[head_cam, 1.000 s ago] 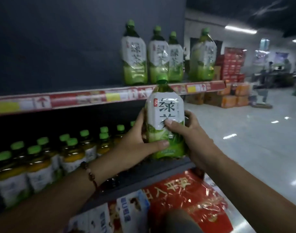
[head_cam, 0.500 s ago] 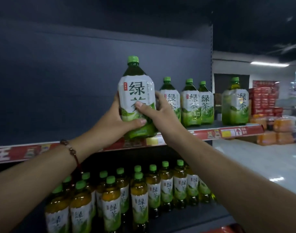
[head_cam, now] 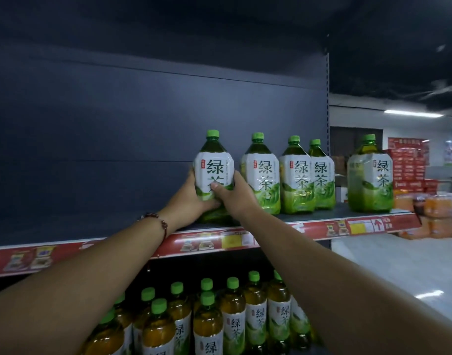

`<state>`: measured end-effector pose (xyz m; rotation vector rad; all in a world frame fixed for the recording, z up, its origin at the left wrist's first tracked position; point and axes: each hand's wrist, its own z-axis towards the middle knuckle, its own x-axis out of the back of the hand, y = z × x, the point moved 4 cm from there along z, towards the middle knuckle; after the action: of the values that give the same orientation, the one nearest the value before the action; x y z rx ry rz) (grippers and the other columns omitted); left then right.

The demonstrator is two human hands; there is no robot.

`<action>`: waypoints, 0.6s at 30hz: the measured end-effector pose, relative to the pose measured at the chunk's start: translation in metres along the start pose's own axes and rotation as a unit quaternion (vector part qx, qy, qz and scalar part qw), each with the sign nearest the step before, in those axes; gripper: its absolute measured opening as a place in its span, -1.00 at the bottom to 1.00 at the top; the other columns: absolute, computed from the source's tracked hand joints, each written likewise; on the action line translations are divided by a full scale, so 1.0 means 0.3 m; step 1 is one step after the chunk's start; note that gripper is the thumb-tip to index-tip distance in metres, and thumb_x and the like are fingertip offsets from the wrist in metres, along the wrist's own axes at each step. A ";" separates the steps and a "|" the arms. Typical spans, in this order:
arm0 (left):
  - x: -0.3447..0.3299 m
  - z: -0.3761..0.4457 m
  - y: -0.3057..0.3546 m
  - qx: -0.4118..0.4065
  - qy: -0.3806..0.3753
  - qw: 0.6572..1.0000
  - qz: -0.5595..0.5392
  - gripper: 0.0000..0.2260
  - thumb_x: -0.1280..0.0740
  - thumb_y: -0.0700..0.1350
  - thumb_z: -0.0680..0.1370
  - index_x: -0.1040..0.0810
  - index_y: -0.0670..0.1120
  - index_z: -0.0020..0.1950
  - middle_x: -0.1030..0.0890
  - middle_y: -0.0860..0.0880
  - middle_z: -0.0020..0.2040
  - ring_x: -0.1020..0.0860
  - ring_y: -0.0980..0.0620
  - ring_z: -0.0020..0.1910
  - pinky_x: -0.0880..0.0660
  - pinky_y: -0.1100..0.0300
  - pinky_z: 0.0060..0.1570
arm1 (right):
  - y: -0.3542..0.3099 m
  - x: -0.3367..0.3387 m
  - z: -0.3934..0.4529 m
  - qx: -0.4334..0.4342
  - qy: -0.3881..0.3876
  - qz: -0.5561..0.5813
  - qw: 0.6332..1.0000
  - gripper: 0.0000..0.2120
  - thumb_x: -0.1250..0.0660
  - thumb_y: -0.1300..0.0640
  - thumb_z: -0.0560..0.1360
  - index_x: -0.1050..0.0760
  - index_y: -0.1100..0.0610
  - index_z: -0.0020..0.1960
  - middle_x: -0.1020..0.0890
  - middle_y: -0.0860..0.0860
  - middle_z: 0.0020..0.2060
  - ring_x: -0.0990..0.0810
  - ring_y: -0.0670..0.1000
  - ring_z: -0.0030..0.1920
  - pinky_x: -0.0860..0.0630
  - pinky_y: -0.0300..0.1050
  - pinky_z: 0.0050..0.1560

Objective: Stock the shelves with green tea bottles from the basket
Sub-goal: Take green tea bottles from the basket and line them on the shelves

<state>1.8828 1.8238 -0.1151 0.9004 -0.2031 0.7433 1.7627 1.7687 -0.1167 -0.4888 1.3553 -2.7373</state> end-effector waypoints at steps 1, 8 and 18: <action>-0.008 0.011 -0.008 0.004 0.003 1.000 0.006 -0.15 -0.54 -0.14 0.44 -0.11 0.14 0.57 -0.54 0.17 0.20 -0.55 0.14 0.15 -0.47 0.18 0.17 | 0.008 -0.002 0.011 -0.006 0.002 -0.008 1.000 -0.57 -0.39 0.02 0.55 -0.39 0.00 0.38 -0.63 -0.02 0.18 -0.59 0.05 0.16 -0.54 0.04 0.22; -0.020 0.031 -0.032 0.020 0.011 0.999 0.039 -0.17 -0.52 -0.02 0.46 -0.08 0.13 0.58 -0.50 0.06 0.35 -0.51 0.00 0.27 -0.45 -0.05 0.31 | 0.032 -0.006 0.042 -0.013 -0.003 -0.062 0.998 -0.57 -0.38 0.02 0.55 -0.36 0.05 0.36 -0.60 0.03 0.21 -0.56 0.12 0.21 -0.49 0.14 0.29; -0.042 -0.198 0.078 -0.020 0.070 0.876 0.477 -0.58 -0.22 0.21 0.58 -0.46 -0.03 0.31 -0.57 -0.10 0.12 -0.56 -0.14 0.06 -0.46 0.02 -0.01 | 0.008 0.099 -0.190 0.118 -0.099 -0.394 0.906 -0.35 -0.23 -0.09 0.62 -0.06 0.06 0.60 -0.32 0.08 0.52 -0.32 0.14 0.48 -0.31 0.11 0.46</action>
<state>1.8499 1.8726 -0.1428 0.6663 -0.5503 1.7110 1.7171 1.8055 -0.1432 -1.5272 0.8673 -3.2293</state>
